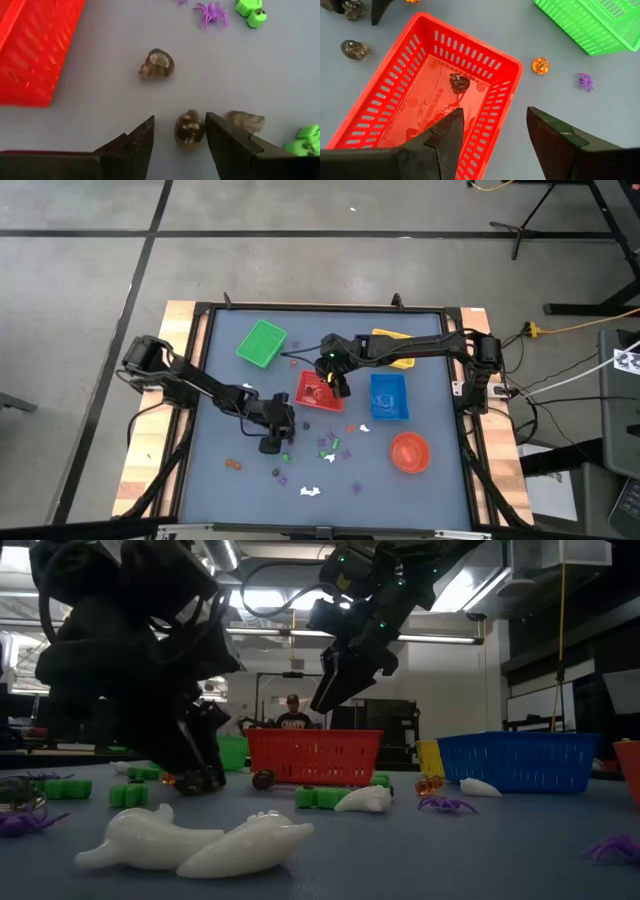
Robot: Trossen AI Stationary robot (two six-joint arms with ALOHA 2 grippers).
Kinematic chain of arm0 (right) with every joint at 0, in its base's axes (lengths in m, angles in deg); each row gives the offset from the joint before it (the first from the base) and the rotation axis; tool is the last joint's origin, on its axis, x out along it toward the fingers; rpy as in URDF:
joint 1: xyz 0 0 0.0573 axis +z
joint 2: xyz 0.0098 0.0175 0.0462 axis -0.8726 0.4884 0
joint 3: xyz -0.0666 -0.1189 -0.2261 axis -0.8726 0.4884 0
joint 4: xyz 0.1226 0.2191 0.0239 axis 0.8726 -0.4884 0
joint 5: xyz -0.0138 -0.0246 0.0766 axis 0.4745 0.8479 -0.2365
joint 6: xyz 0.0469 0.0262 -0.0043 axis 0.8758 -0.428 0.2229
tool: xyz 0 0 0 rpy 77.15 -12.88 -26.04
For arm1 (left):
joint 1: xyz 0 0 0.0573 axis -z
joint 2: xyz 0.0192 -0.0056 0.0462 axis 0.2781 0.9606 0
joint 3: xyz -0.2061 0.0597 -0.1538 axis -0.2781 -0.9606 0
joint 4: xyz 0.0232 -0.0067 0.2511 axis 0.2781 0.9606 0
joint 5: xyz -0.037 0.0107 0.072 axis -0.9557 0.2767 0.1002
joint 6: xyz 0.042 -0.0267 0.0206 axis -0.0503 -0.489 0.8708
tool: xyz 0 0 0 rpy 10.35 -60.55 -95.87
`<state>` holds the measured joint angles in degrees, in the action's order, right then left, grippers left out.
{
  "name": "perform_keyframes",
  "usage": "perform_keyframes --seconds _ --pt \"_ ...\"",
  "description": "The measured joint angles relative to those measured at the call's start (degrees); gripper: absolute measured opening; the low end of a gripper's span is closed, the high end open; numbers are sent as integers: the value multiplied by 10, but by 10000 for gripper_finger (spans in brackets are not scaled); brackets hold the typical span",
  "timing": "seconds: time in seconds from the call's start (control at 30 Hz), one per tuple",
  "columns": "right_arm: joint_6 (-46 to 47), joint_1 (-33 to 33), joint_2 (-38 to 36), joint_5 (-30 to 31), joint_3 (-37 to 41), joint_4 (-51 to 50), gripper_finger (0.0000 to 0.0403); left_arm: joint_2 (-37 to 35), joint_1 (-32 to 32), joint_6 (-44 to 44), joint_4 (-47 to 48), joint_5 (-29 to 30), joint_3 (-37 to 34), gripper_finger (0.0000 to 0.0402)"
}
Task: Sort Halloween decoration
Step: Put the black skull toy into the red bin
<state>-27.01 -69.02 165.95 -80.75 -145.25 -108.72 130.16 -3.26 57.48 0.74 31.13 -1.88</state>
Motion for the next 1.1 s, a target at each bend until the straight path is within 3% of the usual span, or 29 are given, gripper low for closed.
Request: perform_keyframes --seconds 0.53,1.1 --pt "0 0 0 0 0 0 216 9 0 -11 0 0 0 160" --pt "0 0 0 0 0 0 216 10 0 -11 2 15 0 77"
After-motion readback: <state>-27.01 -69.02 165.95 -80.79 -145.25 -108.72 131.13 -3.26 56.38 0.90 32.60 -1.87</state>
